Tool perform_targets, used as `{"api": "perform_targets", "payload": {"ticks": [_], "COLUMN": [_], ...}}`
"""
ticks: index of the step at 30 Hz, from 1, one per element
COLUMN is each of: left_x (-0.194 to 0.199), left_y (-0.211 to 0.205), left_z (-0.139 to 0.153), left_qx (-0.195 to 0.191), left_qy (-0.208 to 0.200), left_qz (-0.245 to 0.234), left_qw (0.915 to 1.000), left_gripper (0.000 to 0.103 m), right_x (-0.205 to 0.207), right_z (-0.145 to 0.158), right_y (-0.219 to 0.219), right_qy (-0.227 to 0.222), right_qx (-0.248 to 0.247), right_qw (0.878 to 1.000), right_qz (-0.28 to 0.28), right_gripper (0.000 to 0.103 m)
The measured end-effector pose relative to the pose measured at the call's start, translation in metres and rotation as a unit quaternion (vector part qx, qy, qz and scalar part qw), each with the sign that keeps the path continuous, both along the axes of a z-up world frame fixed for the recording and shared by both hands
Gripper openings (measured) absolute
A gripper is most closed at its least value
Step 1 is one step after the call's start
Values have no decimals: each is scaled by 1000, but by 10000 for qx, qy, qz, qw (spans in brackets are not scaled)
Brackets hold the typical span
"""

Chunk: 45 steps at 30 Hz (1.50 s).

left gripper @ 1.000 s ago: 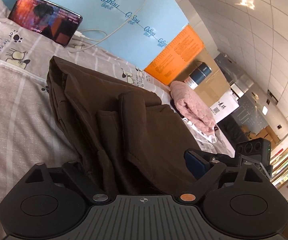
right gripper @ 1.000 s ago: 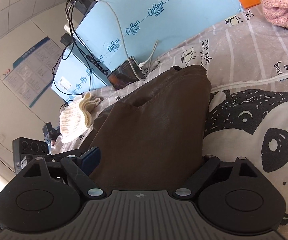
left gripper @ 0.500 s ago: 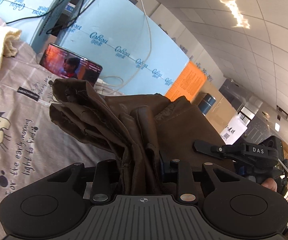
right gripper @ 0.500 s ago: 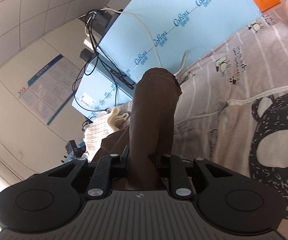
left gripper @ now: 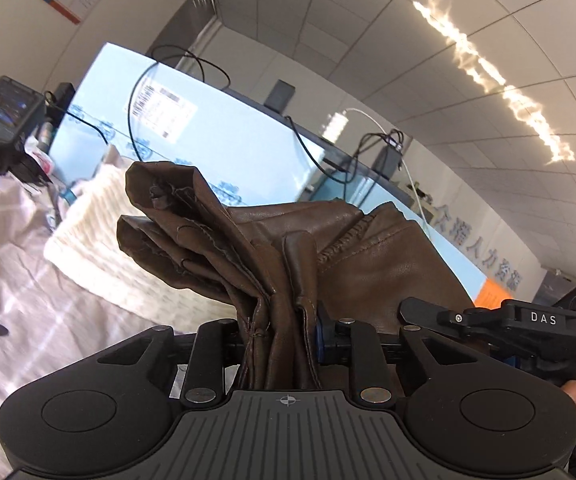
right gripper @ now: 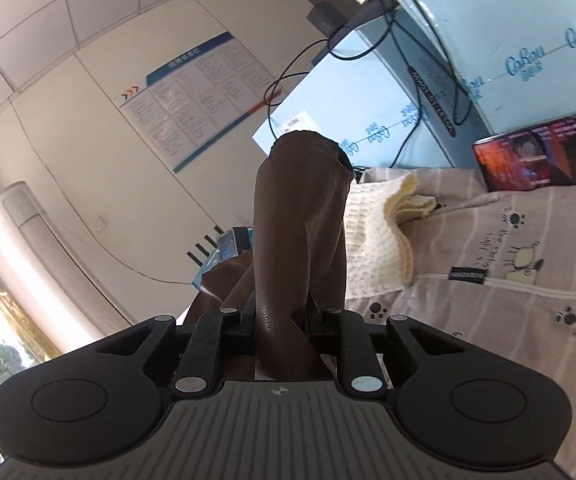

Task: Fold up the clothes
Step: 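Carry the folded jacket with both grippers to the white table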

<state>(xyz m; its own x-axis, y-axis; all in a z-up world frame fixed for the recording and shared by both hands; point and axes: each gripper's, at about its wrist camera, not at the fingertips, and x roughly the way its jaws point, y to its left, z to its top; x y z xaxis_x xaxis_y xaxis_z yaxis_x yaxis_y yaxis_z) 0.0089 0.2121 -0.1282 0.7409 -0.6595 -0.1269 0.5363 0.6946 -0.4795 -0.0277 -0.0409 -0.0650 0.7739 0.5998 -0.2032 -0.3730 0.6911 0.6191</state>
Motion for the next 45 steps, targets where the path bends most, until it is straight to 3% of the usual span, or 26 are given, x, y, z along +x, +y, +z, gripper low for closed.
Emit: {"api": "perform_targets", "payload": {"ticks": [7, 13, 17, 22, 24, 27, 30, 34, 36, 41, 45], "left_x": [46, 97, 132, 155, 162, 159, 159, 149, 142, 123, 118], "left_y": [24, 19, -5, -18, -19, -19, -24, -41, -43, -46, -61], "left_z": [42, 54, 50, 20, 11, 5, 2, 1, 1, 4, 0], "left_qx": [202, 104, 574, 968, 1068, 1272, 1611, 2289, 2471, 2668, 3264], "left_qy": [-711, -644, -478, -95, 57, -191, -311, -715, -899, -1358, -1516], "left_qz": [852, 1145, 1100, 856, 909, 1152, 1393, 1964, 2266, 2602, 2627], "left_qw": [9936, 9913, 9911, 9916, 9901, 9850, 9766, 9507, 9378, 9180, 8952], "left_gripper": [23, 23, 24, 24, 24, 30, 44, 76, 82, 89, 95], "right_x": [69, 127, 159, 192, 200, 209, 214, 214, 216, 221, 216], "right_z": [24, 26, 11, -27, -38, -52, -64, -72, -73, -80, -80], "right_y": [64, 80, 77, 51, 46, 44, 38, 39, 39, 37, 32], "right_qy": [-900, -1165, -1150, -628, -508, -390, -191, -177, -163, -111, -147], "right_qx": [-324, -279, -400, -233, -448, -861, -930, -1096, -1171, -1188, -962], "right_qw": [9954, 9924, 9909, 9958, 9955, 9922, 9907, 9881, 9868, 9866, 9890], "right_qz": [-5, -295, -565, -618, -667, -818, -975, -1066, -1109, -1113, -1111], "right_gripper": [17, 17, 17, 17, 17, 19, 25, 31, 33, 38, 44]}}
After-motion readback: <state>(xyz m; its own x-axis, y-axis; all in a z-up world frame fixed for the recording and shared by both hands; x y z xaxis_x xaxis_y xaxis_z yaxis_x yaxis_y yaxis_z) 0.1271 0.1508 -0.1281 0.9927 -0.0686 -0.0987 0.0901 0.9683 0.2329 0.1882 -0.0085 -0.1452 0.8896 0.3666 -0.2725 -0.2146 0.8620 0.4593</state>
